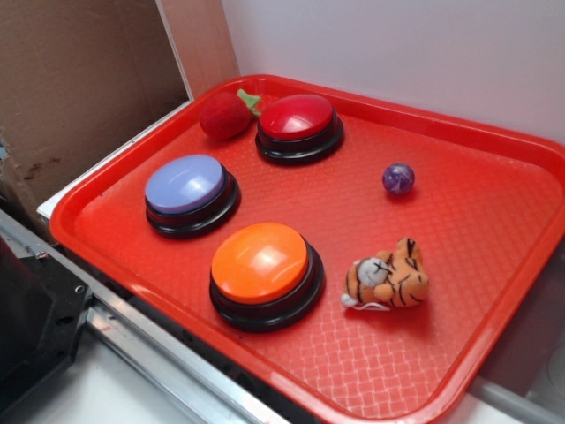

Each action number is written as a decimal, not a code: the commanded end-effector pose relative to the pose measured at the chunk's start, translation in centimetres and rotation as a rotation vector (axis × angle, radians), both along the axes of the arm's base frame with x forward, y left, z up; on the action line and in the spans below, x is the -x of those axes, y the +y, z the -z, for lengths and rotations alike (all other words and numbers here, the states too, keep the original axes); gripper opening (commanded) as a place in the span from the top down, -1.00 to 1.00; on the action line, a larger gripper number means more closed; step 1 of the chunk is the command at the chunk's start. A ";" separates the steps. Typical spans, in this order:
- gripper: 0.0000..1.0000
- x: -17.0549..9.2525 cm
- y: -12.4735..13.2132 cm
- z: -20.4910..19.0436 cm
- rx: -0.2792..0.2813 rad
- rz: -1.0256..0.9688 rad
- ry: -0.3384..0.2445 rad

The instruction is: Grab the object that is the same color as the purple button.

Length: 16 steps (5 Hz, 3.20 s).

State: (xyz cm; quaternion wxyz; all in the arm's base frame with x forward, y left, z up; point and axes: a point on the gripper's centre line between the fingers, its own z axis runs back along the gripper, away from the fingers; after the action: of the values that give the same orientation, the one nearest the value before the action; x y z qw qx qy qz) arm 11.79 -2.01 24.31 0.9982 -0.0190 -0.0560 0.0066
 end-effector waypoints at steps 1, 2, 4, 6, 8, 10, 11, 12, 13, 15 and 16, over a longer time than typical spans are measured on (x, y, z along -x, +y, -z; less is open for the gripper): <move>-1.00 0.0 0.0 0.0 0.000 0.000 0.000; -1.00 -2.2 0.2 -0.1 -0.043 0.018 0.055; -1.00 -8.8 0.5 -1.9 -0.052 -0.009 0.078; -1.00 -16.2 -3.8 -0.3 -0.013 0.065 0.120; -1.00 -18.3 -8.7 2.6 -0.068 0.154 0.184; -1.00 -18.8 -9.3 4.9 -0.072 0.201 0.237; -1.00 -18.8 -9.3 4.9 -0.072 0.201 0.237; -1.00 -20.3 -9.2 7.4 -0.103 0.209 0.287; -1.00 -21.4 -9.1 10.3 -0.116 0.241 0.318; -1.00 -23.0 -9.7 12.4 -0.097 0.297 0.319; -1.00 -22.9 -9.7 13.6 -0.112 0.313 0.358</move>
State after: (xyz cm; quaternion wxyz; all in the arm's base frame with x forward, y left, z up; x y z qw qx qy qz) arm 34.13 -11.33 8.35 0.9745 0.0368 0.1656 -0.1468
